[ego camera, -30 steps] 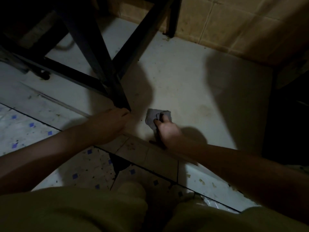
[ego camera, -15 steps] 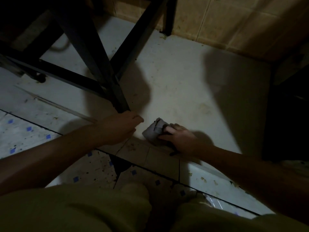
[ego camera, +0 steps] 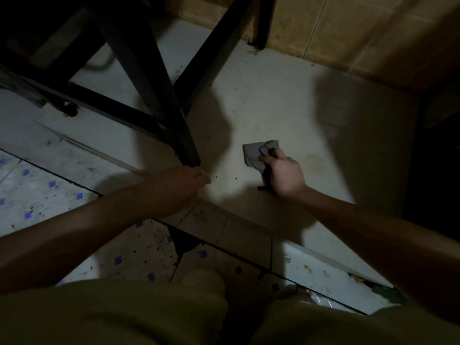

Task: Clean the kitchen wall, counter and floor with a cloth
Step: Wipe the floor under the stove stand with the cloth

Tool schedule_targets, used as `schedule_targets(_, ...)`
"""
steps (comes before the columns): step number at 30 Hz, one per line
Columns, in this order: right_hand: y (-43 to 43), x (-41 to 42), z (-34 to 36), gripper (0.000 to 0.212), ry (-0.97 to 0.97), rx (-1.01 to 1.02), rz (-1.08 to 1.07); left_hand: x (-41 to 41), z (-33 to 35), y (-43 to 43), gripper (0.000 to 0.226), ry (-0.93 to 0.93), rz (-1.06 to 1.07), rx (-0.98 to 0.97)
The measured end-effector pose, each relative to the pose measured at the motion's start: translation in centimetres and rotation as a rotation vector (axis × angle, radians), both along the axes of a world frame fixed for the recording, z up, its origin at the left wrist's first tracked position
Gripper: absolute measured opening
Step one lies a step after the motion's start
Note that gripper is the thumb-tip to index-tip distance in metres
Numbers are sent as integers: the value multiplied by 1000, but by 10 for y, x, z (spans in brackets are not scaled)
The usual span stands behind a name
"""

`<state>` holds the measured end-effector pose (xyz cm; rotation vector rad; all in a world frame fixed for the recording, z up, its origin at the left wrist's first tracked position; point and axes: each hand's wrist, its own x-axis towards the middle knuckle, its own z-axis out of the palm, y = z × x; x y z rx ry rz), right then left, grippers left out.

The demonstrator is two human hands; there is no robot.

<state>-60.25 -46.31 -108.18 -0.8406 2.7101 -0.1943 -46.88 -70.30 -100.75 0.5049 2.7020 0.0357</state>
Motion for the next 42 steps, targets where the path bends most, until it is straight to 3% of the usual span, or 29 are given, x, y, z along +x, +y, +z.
schedule_targets(3, 0, 21, 0, 72, -47, 68, 168, -6, 1, 8, 48, -10, -20, -45)
schedule_targets(5, 7, 39, 2, 61, -91, 32, 237, -14, 2, 14, 47, -14, -48, -90)
schedule_targets(9, 29, 68, 5, 45, 8, -52, 322, -34, 2, 36, 45, -48, -78, -96)
schedule_targets(12, 52, 77, 7, 45, -10, 30, 296, -51, 1, 51, 45, 22, -53, -165)
schedule_targets(15, 86, 88, 12, 41, 19, 43, 204, -65, 0, 65, 44, 83, -60, -191)
schedule_targets(18, 115, 100, 20, 52, 44, 154, 137, -77, -3, 79, 42, 128, -88, -148)
schedule_targets(23, 159, 120, 14, 42, 93, 81, -105, -90, -12, 100, 39, 192, -153, -110)
schedule_targets(33, 208, 124, -6, 51, -51, -42, -835, -105, -34, 123, 37, 231, -308, -5)
schedule_targets(39, 194, 87, -11, 52, -69, -170, -1019, -105, -30, 118, 37, 226, -232, 18)
schedule_targets(42, 192, 64, -12, 50, -58, -131, -984, -102, -28, 113, 41, 161, -135, -5)
